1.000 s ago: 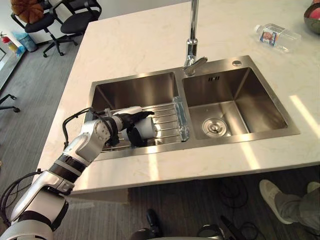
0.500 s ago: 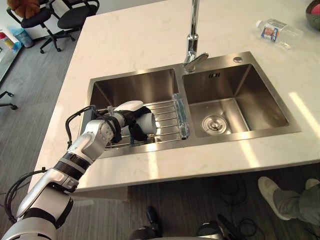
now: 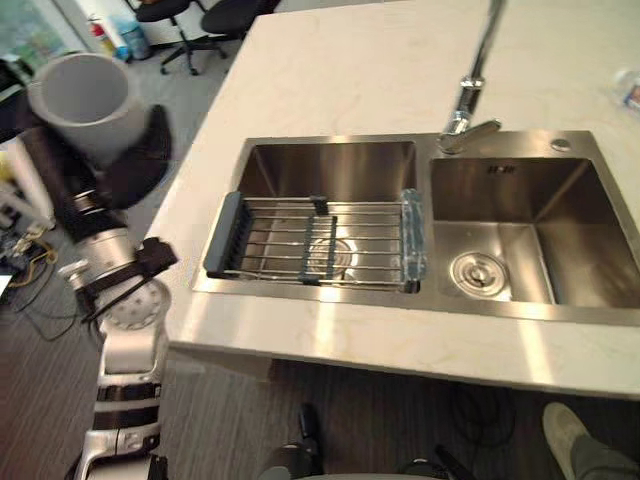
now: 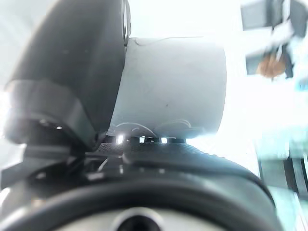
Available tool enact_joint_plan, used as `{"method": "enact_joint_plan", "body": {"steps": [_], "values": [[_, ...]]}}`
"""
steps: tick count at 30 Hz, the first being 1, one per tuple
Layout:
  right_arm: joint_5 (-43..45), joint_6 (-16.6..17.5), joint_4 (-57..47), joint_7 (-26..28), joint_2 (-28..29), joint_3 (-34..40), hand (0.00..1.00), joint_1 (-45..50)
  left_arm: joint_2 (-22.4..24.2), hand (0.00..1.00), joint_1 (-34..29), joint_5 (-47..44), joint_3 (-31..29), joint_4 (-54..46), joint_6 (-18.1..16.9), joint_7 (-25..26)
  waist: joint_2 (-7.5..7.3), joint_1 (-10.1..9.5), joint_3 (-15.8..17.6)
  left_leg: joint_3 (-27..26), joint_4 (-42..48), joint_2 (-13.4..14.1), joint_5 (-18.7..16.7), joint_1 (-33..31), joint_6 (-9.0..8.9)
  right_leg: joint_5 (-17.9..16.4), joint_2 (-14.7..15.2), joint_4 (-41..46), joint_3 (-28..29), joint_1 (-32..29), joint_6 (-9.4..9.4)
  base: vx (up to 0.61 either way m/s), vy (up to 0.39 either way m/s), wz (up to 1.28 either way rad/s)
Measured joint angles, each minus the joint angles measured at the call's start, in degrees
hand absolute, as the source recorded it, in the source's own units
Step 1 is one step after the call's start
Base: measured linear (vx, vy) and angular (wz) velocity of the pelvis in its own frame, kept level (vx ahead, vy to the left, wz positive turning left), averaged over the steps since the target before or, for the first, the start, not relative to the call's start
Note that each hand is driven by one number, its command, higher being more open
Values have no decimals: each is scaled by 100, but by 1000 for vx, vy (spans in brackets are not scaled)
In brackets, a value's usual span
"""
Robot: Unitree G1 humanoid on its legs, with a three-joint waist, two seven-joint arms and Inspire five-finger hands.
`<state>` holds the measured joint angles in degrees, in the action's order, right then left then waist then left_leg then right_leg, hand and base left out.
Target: Walk over to the sink, pick up the cup, carry it to the dishwasher, place the cup inside the dishwasher, then close the dishwasher door
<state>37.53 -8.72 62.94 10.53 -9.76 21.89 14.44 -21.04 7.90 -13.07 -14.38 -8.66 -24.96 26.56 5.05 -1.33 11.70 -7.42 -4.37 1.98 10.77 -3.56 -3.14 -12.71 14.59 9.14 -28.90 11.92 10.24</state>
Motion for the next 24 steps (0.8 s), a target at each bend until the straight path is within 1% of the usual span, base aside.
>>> {"method": "enact_joint_plan", "body": {"steps": [1,2,3,4,7,8,9,10,11,12,13,14,15,16,17,18,19,20,21,22,23,24], "values": [[-135,-28,18,15,-2,38,100,-1,54,0,-226,-203,67,-142,-47,-102,-5,-88,2,130,0,-25,46,-13,-4,-53,-5,52,-132,75,1,-79,-76,84],[-239,-68,25,34,-19,43,100,-12,89,0,-417,-341,105,-245,-45,-231,-3,-133,2,262,0,-42,105,-55,-5,-86,-26,87,-250,123,-2,-62,-49,60],[-270,-74,31,44,-29,46,100,-15,96,0,-456,-365,109,-255,-45,-264,-2,-137,2,296,0,-44,118,-64,-4,-88,-35,87,-282,136,-4,-98,-53,56],[-445,-122,58,103,-27,144,100,-30,103,0,-606,-398,108,-266,26,-382,6,-187,4,419,14,-39,179,-102,-4,-89,-96,75,-411,208,-5,-76,-31,40],[-740,-120,114,215,8,337,100,-34,106,0,-807,-422,62,-265,215,-563,37,-235,20,550,47,-36,292,-167,-2,-97,-172,94,-621,292,-22,-108,-20,45],[-858,-113,131,251,8,478,100,-56,106,0,-944,-455,-12,-266,327,-723,82,-264,42,528,47,-33,370,-200,36,-140,-190,185,-728,289,-88,-182,8,46],[-866,-96,134,275,-1,533,100,-65,106,0,-1035,-489,-90,-267,393,-852,124,-267,58,500,48,-33,361,-234,105,-195,-188,271,-824,280,-102,-167,19,48],[-872,-78,167,276,0,590,100,-82,109,0,-1117,-502,-182,-266,458,-947,160,-271,70,390,63,-22,172,-276,210,-215,-179,368,-918,271,-95,-190,26,72],[-885,-59,191,283,34,675,100,-99,114,0,-1150,-524,-292,-195,531,-1044,146,-254,71,-303,203,53,-340,-459,543,-181,-118,308,-1141,265,-124,-144,21,82],[-923,-54,206,290,57,735,100,-116,117,0,-1152,-556,-354,-190,586,-1076,57,-243,64,-731,302,96,-642,-558,632,-126,-54,232,-1299,250,-141,-146,48,120],[-965,22,261,315,92,760,100,-146,124,0,-1139,-735,-477,-233,595,-1168,47,-206,113,-1455,831,262,-835,-872,857,-32,43,236,-1618,191,-53,-62,71,127],[-962,111,280,315,86,813,100,-112,127,0,-1141,-901,-604,-252,592,-1272,134,-224,64,-2102,1446,477,-994,-1026,1127,-48,64,387,-1865,153,-49,-27,87,120],[-959,158,250,311,60,813,100,-71,134,0,-1147,-1007,-666,-258,591,-1324,251,-243,-3,-2463,1486,551,-957,-956,1241,-82,43,529,-2009,143,-51,38,90,143],[-934,243,85,326,-7,818,100,39,195,0,-1053,-1153,-646,-270,591,-1404,372,-118,13,-2659,1349,482,-621,-919,1751,-230,248,1176,-2299,93,-174,16,84,160],[-888,361,81,332,-73,878,100,-44,340,0,-976,-1193,-658,-322,558,-1492,517,6,67,-2521,856,344,-606,-898,1797,-672,124,1382,-2192,-220,-559,-26,84,179],[-868,417,68,326,-47,895,100,-133,393,0,-900,-1237,-687,-320,536,-1495,478,61,67,-2897,798,331,-830,-889,1765,-689,-19,1079,-2193,-420,-640,-77,79,234],[-772,552,17,325,19,916,100,-133,466,0,-637,-1284,-590,-286,583,-1555,380,341,90,-3691,1251,406,-1258,-901,1856,-398,55,940,-2225,-403,-408,-47,61,204],[-755,579,12,271,-53,912,100,-185,494,0,-707,-1280,-533,-385,570,-1611,368,304,172,-4152,1539,626,-1035,-555,1355,-466,401,1455,-2418,-407,-227,43,97,202],[-743,639,-17,242,-141,922,100,-177,509,0,-707,-1279,-397,-430,660,-1652,459,260,225,-4107,1306,410,-962,-407,1082,-491,731,1971,-2588,-393,-260,68,117,69],[-743,639,-17,242,-141,922,100,-177,509,0,-707,-1279,-397,-430,660,-1652,459,260,225,-4107,1306,410,-962,-407,1082,-491,731,1971,-2588,-393,-260,44,161,59],[-733,647,-41,176,-107,907,100,-188,472,0,-730,-1281,-289,-567,744,-1663,424,198,220,-3960,1149,181,-967,-305,1087,-566,953,2212,-2825,-273,-318,-18,126,64],[-732,625,-89,19,-6,862,100,-197,465,0,-759,-1280,-187,-760,786,-1666,353,172,192,-3758,1106,-42,-988,-306,1114,-612,967,2064,-2827,-72,-282,-18,111,103]]}}
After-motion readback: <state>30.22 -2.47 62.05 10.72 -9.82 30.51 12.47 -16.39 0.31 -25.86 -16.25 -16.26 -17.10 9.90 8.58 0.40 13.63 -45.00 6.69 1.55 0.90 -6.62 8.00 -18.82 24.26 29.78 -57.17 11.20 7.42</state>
